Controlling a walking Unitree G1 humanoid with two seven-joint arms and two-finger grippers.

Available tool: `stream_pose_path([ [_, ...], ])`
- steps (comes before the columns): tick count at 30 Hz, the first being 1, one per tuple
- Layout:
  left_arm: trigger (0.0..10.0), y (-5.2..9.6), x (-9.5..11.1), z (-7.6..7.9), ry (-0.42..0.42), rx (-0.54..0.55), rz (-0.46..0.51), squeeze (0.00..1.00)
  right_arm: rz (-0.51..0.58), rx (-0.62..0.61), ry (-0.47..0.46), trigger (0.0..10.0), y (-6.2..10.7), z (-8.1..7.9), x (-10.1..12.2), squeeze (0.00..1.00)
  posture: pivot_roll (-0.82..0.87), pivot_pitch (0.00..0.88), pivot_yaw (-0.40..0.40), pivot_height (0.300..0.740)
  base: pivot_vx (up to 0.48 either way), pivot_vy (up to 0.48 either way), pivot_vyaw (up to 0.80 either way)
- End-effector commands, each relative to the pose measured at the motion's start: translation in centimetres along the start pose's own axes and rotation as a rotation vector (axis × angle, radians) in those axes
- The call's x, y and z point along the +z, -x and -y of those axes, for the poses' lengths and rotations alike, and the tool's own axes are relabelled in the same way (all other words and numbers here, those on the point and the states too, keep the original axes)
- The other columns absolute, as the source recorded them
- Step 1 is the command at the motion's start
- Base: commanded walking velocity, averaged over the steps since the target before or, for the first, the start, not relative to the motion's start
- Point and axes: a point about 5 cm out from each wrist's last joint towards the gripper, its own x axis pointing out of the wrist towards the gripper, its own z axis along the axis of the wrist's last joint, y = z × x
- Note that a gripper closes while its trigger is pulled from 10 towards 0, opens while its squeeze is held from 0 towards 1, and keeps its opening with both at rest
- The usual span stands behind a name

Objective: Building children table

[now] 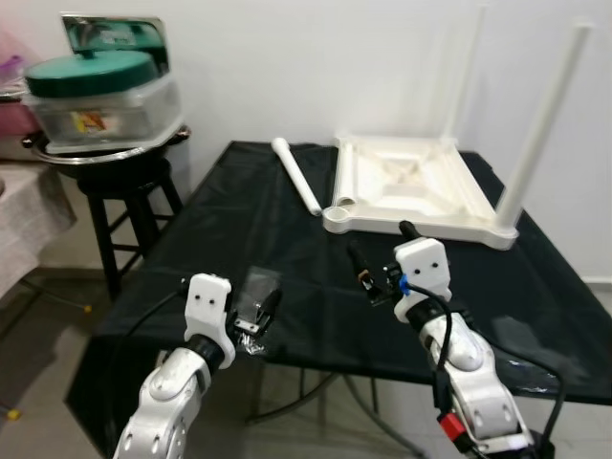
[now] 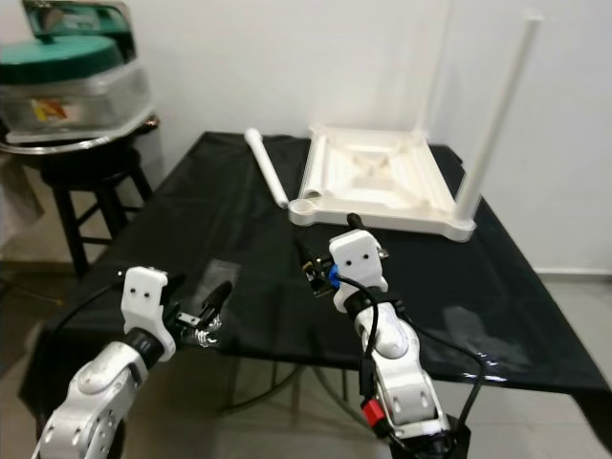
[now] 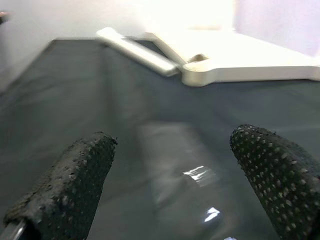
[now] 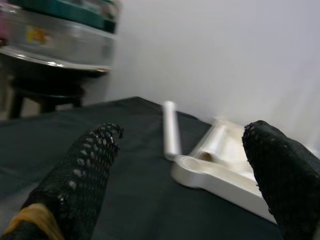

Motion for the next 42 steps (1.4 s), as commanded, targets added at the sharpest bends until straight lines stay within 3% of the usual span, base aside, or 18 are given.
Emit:
stream_pose_path([
  [1,10.0,0.0,-0.2,-0.1,-0.005,0.007,-0.012,0.0,0.009,0.002,0.014,10.0,0.1,0.2,0.2,0.0,0.04,0.0,-0.052,0.74,0.0,0.48,0.0],
  [16,10.0,0.0,0.6,-0.2,0.002,0.009,0.055,0.0,-0.009,-0.03,-0.016,10.0,-0.3,0.5,-0.1,0.0,0.05,0.0,-0.052,0.74,0.0,0.065,-0.11],
  [42,10.0,0.0,1.3,-0.3,0.006,0.022,0.114,0.0,0.057,-0.026,0.044,10.0,-1.1,1.1,0.8,0.0,0.05,0.0,-0.055,0.74,0.357,0.0,-0.06],
])
